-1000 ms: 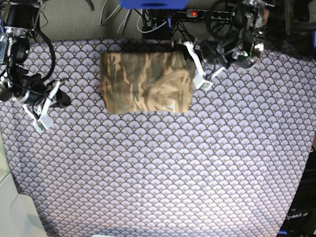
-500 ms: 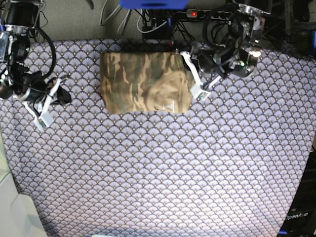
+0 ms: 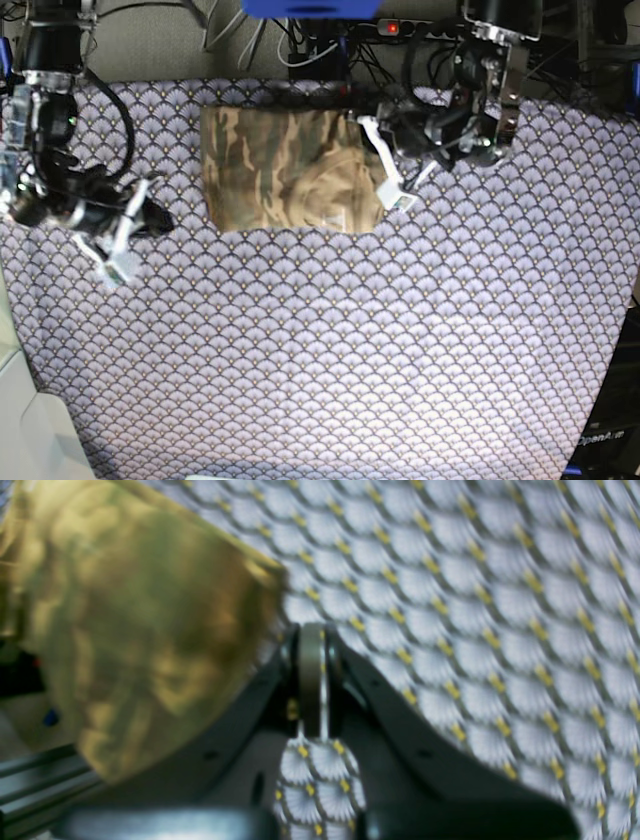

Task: Fold the T-shirt properly
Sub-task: 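Move both grippers to opposite sides of the folded bundle and grasp its edges, then rotate the bundle with both grippers so its long side runs lengthwise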

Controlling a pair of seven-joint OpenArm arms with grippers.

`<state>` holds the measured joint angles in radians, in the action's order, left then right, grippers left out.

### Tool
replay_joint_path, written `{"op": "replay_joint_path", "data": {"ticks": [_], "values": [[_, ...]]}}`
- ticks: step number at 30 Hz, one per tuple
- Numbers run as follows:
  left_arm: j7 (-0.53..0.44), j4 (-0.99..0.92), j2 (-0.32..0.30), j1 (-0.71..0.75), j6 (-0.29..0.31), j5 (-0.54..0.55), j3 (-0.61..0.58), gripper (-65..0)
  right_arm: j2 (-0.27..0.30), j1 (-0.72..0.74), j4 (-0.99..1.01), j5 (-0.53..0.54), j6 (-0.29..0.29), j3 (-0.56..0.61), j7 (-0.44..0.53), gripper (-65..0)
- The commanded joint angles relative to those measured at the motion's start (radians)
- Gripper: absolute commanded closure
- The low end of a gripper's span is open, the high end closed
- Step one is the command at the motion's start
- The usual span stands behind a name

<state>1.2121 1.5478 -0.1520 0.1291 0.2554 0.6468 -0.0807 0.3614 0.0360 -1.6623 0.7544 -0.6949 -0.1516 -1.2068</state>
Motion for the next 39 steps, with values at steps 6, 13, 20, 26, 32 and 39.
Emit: {"op": "replay_joint_path", "data": {"ticks": [6, 13, 20, 26, 32, 39], "values": [[0.004, -0.05, 0.029, -0.038, -0.011, -0.038, -0.001, 0.0, 0.015, 0.071, -0.008, 0.014, -0.003, 0.105, 0.045, 0.0], [0.008, -0.05, 0.022, -0.032, -0.011, -0.038, 0.0, 0.0, 0.032, 0.124, 0.072, -0.037, -0.003, 0.165, 0.101, 0.0], [0.005, -0.056, 0.002, -0.013, -0.011, -0.038, 0.002, 0.0, 0.028, 0.195, 0.158, -0.143, -0.003, 0.238, 0.17, 0.0], [0.005, -0.056, -0.001, -0.021, -0.011, -0.038, 0.003, 0.0, 0.028, 0.216, 0.167, -0.143, -0.003, 0.298, 0.199, 0.0], [0.004, -0.057, 0.005, -0.05, -0.011, -0.038, 0.003, 0.0, 0.032, 0.169, 0.216, -0.143, -0.003, 0.34, 0.281, 0.0], [0.004, -0.086, 0.005, -0.081, -0.011, -0.038, 0.005, 0.0, 0.063, 0.129, 0.288, -0.143, -0.003, 0.34, 0.339, 0.0]]}}
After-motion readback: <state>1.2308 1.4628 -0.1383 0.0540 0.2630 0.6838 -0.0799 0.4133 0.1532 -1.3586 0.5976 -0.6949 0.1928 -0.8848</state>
